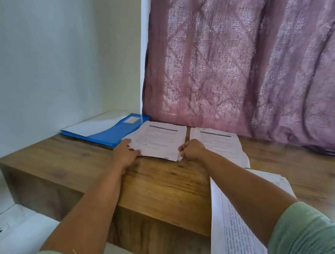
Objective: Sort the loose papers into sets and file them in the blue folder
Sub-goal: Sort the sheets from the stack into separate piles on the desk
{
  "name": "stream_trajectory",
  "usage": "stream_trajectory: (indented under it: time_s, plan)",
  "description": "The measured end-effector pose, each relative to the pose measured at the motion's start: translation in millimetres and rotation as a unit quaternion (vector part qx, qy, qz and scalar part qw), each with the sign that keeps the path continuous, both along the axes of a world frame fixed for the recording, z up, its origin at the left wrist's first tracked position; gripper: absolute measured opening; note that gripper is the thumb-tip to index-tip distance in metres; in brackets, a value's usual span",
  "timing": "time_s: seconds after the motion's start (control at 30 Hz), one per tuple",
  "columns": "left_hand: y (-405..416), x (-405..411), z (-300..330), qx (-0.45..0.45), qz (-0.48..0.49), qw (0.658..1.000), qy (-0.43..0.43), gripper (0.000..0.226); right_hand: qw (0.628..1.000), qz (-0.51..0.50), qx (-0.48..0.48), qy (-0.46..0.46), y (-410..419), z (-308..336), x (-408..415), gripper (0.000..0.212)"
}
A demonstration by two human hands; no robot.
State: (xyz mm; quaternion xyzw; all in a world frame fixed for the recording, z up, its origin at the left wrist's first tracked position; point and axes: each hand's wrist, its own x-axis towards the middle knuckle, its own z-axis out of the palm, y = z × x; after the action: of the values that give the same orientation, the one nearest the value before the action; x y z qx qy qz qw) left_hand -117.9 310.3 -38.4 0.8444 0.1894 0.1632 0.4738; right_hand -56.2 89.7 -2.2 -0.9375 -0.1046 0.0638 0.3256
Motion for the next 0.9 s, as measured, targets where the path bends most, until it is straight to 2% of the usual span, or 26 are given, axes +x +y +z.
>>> stream_trajectory:
  time_s: [0.1,0.2,0.27,0.37,0.43,0.53,0.6,0.67,0.7,0.77,0.83,0.9]
  plan:
    - [-5.0,0.2,-1.2,0.130,-0.018,0.991,0.040,0.054,0.999,0.027,0.023,-0.014,-2.7,-4.2,2.2,0.035]
    - [-9.3,-1.4,-0.1,0.248,-0.007,0.963,0.105,0.069,0.988,0.002,0.153,-0.025,-8.3,0.1,-0.3,0.033]
    - [-17.9,-8.0,1.2,0.258,0.020,0.962,0.085,0.076,0.976,-0.010,0.218,-0.018,-16.1,11.5,-6.1,0.034]
    - [-44.0,-27.5,-2.7,0.282,0.023,0.959,0.003,0.078,0.965,-0.002,0.262,0.001,-46.9,27.0,-29.9,0.027]
    - [-66.8,-39.9,-5.5,0.261,-0.014,0.965,-0.029,0.073,0.965,0.009,0.261,0.010,-77.3,26.5,-48.6,0.021]
    - [-111.6,-52.9,-4.6,0.192,-0.070,0.979,-0.018,0.056,0.971,-0.003,0.240,-0.007,-134.4,15.1,-72.4,0.017]
    - [-141.3,-56.8,-4.9,0.169,-0.112,0.979,-0.034,0.046,0.961,-0.041,0.271,-0.017,-172.3,11.3,-78.3,0.018]
    - [-170.1,-58.6,-4.7,0.136,-0.161,0.976,-0.057,0.043,0.947,-0.120,0.296,-0.034,-211.8,5.4,-79.3,0.020]
    - [-182.9,-58.4,-4.7,0.124,-0.181,0.974,-0.062,0.042,0.943,-0.171,0.280,-0.056,-230.9,-0.6,-77.8,0.018]
    - [-202.5,-59.4,-2.7,0.125,-0.199,0.970,-0.062,0.041,0.943,-0.263,0.177,-0.098,-261.9,-18.1,-78.9,0.009]
    - [-214.1,-59.2,-1.7,0.140,-0.191,0.969,-0.070,0.042,0.936,-0.323,0.090,-0.105,-280.6,-33.8,-89.5,0.009]
    - [-217.3,-58.0,-1.6,0.138,-0.180,0.972,-0.061,0.046,0.932,-0.334,0.084,-0.115,-288.1,-40.4,-98.3,0.010]
